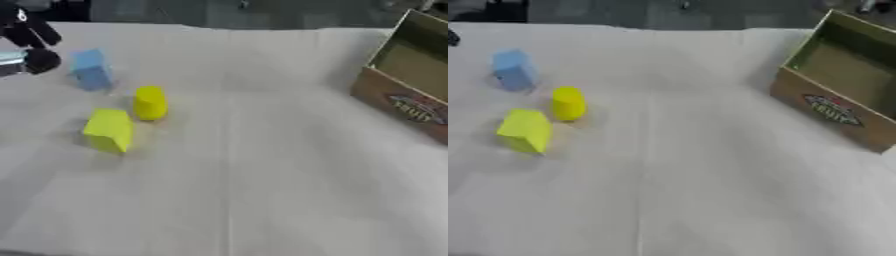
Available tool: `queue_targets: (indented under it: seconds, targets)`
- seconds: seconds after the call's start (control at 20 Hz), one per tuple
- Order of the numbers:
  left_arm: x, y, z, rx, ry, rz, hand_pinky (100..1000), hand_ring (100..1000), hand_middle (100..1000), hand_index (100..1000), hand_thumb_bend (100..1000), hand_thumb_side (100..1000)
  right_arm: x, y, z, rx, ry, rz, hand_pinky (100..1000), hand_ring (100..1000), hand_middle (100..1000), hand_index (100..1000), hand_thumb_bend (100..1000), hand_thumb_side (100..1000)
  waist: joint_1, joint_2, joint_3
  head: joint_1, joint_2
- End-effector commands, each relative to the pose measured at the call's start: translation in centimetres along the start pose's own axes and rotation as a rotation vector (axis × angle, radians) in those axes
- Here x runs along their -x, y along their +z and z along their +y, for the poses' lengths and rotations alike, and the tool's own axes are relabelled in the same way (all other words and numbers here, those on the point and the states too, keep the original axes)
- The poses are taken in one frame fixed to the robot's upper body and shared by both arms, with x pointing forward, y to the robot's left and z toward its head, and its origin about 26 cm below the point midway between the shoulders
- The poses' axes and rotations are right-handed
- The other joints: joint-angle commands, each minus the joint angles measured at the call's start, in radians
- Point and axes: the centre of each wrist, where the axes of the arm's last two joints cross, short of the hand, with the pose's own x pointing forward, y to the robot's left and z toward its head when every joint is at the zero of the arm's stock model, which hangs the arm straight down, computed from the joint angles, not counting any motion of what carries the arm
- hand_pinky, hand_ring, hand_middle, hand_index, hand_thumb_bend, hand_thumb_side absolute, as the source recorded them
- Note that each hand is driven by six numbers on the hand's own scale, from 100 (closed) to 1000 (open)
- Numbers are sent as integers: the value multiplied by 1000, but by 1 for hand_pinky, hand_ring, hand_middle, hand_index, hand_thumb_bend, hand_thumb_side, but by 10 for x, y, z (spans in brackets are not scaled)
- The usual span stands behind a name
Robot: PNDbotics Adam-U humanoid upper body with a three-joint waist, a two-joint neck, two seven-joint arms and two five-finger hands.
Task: Pick up the objects with one hand, pass them to the other hand, and then place them into the box on the other side of the table.
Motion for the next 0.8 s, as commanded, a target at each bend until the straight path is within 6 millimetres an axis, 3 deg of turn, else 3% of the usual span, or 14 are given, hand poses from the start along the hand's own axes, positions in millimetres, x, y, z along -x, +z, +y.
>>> queue_targets:
  seconds: [0.05,0.3,0.45,0.6,0.8]
  targets:
    - [-8,8,6,19,-57,24,833,776,739,805,512,754,-19,1,-4,-7,50,-34,987,857,799,934,163,544,11,-8,-2,-7,-14]
    - [-11,5,-4,19,-58,29,825,767,724,797,525,650,-19,0,-2,-12,50,-34,987,854,796,934,169,553,11,-2,-5,-2,-17]
    - [-14,2,-10,11,-72,33,834,781,740,797,561,527,-19,0,-1,-17,49,-33,987,852,794,933,170,554,12,1,-7,-1,-16]
    - [-13,-3,-16,-3,-99,53,842,792,740,787,602,343,-19,-1,2,-29,47,-36,986,852,794,933,169,556,10,6,-10,-4,-13]
    - [-13,-9,-22,-37,-140,89,842,791,735,781,604,168,-18,-1,7,-46,45,-39,986,849,791,932,170,561,8,16,-11,-7,-12]
